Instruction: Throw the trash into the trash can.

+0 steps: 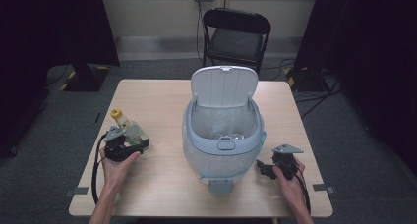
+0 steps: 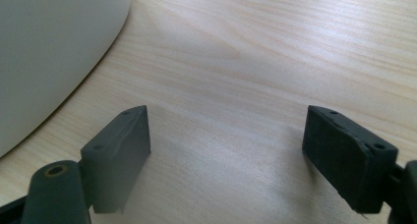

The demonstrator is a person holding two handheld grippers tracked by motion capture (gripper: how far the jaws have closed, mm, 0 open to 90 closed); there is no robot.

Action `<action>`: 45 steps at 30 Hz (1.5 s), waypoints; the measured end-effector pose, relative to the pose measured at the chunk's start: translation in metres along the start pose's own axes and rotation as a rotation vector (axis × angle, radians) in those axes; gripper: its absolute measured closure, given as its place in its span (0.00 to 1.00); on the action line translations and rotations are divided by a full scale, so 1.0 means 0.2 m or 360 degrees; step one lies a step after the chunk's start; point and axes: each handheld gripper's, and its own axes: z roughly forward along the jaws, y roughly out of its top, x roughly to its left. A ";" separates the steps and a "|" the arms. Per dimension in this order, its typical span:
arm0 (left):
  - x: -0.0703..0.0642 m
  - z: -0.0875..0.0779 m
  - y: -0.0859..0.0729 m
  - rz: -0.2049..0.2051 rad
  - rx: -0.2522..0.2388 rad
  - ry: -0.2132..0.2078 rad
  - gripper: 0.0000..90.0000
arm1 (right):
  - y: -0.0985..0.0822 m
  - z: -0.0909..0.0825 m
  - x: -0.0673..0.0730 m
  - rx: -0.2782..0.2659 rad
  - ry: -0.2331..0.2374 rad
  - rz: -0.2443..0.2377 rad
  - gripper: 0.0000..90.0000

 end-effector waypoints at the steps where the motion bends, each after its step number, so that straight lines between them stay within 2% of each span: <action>1: 0.00 0.00 0.00 -0.0003 -0.0004 -0.0005 0.31 | 0.00 0.00 0.00 0.0000 0.0000 0.0000 0.19; 9: -0.04 -0.05 0.05 0.0000 -0.0089 -0.0051 0.31 | 0.00 0.00 0.00 0.0000 0.0000 0.0000 0.19; 11: -0.06 -0.07 0.06 0.0006 -0.0115 -0.0025 0.31 | 0.00 0.00 0.00 0.0000 0.0001 0.0000 0.19; 20: -0.07 -0.12 0.10 -0.0042 -0.0188 -0.0053 0.31 | 0.00 0.00 0.00 0.0000 0.0000 0.0000 0.19; 25: -0.09 -0.15 0.12 -0.0027 -0.0215 -0.0084 0.31 | 0.00 0.00 0.00 0.0000 0.0000 -0.0001 0.19; 31: -0.09 -0.17 0.12 -0.0022 -0.0208 -0.0070 0.31 | 0.00 0.00 0.00 0.0000 0.0000 0.0000 0.19; 35: -0.10 -0.17 0.13 -0.0019 -0.0209 -0.0084 0.31 | 0.00 0.00 0.00 0.0000 0.0000 0.0000 0.19; 40: -0.13 -0.19 0.15 -0.0004 -0.0234 -0.0082 0.31 | 0.00 0.00 0.00 0.0000 0.0000 0.0000 0.19; 44: -0.16 -0.22 0.19 -0.0001 -0.0297 -0.0114 0.31 | 0.00 0.00 0.00 0.0000 0.0000 0.0000 0.19; 45: -0.17 -0.23 0.20 0.0029 -0.0296 -0.0111 0.31 | 0.00 0.00 0.00 0.0000 0.0000 0.0000 0.19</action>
